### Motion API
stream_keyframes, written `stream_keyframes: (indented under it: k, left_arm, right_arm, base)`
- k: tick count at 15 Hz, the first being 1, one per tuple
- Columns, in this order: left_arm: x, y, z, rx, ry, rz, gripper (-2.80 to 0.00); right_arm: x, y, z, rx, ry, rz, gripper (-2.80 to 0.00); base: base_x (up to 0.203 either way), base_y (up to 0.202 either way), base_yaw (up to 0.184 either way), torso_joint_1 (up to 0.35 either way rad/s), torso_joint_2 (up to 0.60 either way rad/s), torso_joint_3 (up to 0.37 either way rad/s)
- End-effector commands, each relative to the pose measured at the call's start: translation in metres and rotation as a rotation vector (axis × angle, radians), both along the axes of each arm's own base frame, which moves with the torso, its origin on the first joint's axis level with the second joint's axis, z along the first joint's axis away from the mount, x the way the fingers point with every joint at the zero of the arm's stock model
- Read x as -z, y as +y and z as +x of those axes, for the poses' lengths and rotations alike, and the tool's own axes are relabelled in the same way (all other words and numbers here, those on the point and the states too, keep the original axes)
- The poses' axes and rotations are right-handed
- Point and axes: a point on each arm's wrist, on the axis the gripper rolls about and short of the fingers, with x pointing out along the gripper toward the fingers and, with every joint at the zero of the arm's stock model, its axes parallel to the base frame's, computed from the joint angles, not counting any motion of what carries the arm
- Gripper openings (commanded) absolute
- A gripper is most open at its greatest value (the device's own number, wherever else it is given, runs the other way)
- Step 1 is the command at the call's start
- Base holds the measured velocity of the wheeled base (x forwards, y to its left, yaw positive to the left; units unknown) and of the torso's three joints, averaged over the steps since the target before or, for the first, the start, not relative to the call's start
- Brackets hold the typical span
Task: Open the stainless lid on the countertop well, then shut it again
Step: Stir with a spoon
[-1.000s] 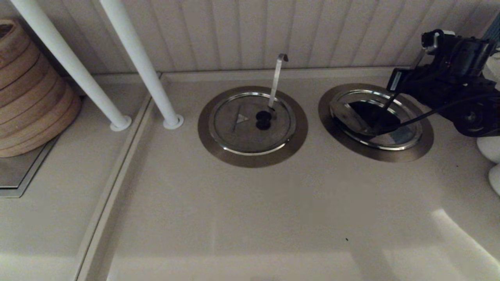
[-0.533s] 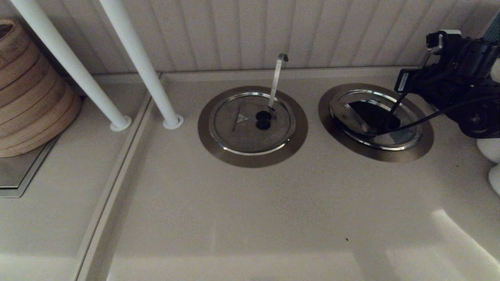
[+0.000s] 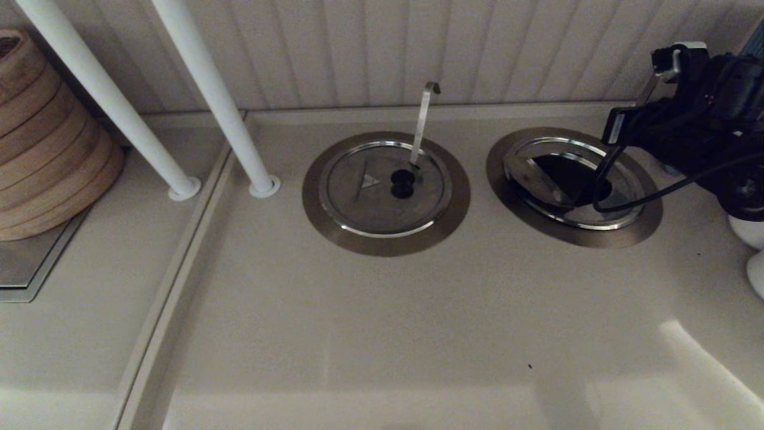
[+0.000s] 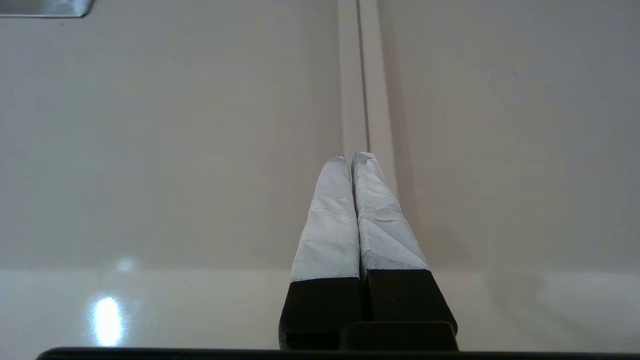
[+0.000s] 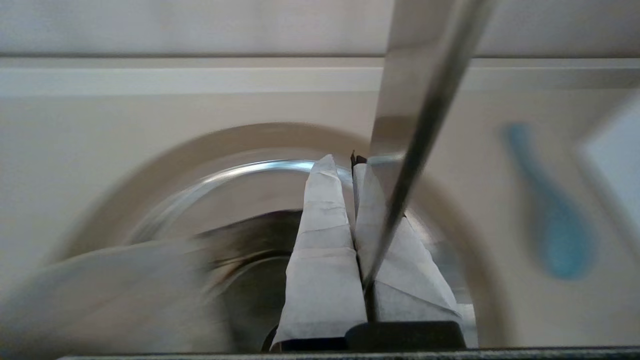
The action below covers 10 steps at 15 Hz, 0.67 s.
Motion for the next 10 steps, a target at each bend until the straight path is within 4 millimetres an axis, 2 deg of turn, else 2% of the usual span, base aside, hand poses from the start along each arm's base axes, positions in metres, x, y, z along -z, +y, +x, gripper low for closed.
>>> stream_keyframes:
  k: [1, 3, 5, 8, 10]
  left_arm:
    - [0.000, 0.000, 0.000, -0.001, 0.001, 0.000, -2.80]
    - [0.000, 0.000, 0.000, -0.001, 0.001, 0.000, -2.80]
    - [0.000, 0.000, 0.000, -0.001, 0.001, 0.000, -2.80]
    - [0.000, 0.000, 0.000, -0.001, 0.001, 0.000, -2.80]
    - [0.000, 0.000, 0.000, -0.001, 0.001, 0.000, -2.80]
  right_arm:
    - [-0.002, 0.017, -0.009, -0.049, 0.002, 0.001, -2.80]
    - [0.001, 0.023, -0.007, -0.063, 0.006, 0.016, -2.80]
    - [0.007, 0.023, 0.007, -0.061, 0.010, 0.050, -2.80]
    - [0.009, 0.002, 0.031, 0.037, -0.036, 0.066, -2.80]
    - [0.001, -0.010, 0.028, 0.069, -0.065, 0.065, -2.80]
  base:
    - [0.000, 0.000, 0.000, 0.000, 0.00, 0.000]
    - [0.000, 0.000, 0.000, 0.000, 0.00, 0.000]
    - [0.000, 0.000, 0.000, 0.000, 0.00, 0.000]
    - [0.000, 0.000, 0.000, 0.000, 0.00, 0.000]
    - [0.000, 0.000, 0.000, 0.000, 0.00, 0.000]
